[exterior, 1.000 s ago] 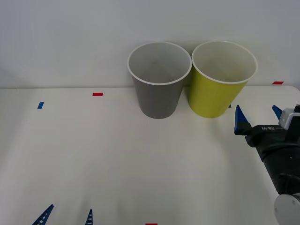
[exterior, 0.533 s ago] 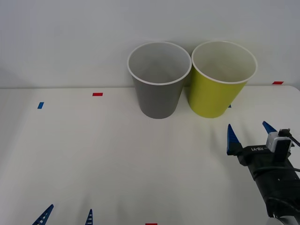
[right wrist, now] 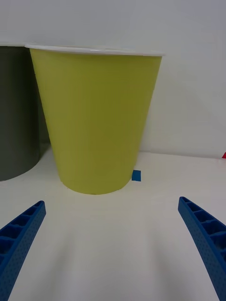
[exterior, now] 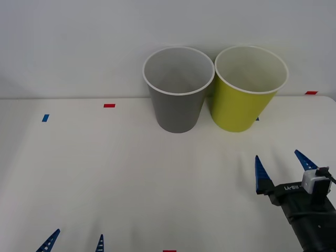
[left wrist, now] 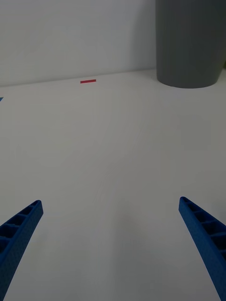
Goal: Put cans in the gray bin and PET bottles in the light green bin.
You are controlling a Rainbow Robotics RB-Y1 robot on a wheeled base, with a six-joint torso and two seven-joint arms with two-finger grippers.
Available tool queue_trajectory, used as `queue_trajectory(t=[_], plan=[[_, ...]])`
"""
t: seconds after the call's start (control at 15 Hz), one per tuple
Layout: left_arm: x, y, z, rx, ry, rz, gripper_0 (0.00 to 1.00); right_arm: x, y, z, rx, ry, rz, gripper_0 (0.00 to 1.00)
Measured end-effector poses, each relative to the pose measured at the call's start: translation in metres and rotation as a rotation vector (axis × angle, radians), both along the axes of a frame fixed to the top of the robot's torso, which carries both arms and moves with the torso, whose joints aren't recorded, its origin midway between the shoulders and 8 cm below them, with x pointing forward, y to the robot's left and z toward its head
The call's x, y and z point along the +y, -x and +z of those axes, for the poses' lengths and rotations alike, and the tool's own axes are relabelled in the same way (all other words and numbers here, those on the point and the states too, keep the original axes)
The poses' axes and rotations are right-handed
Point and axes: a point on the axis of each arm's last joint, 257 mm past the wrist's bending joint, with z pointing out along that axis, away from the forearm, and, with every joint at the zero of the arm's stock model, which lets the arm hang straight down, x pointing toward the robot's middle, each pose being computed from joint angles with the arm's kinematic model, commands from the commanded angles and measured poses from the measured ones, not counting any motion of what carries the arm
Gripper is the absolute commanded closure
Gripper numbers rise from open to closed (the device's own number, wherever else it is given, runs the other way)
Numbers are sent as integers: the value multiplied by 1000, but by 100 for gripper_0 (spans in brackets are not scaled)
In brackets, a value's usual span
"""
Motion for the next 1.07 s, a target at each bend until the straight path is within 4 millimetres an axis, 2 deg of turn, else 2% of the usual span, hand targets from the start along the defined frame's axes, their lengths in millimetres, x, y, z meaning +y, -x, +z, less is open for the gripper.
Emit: queue_trajectory(t=[0.13,0.27,0.4,1.07], plan=[[0,0,0,0,0,0,0,-5,12,-7,-36,26,7,3],[0,0,0,0,0,0,0,-15,27,-30,-31,54,0,3],[0,0,0,0,0,0,0,-19,46,-42,-15,52,-9,3],[0,0,0,0,0,0,0,-27,133,-72,54,76,-40,3]])
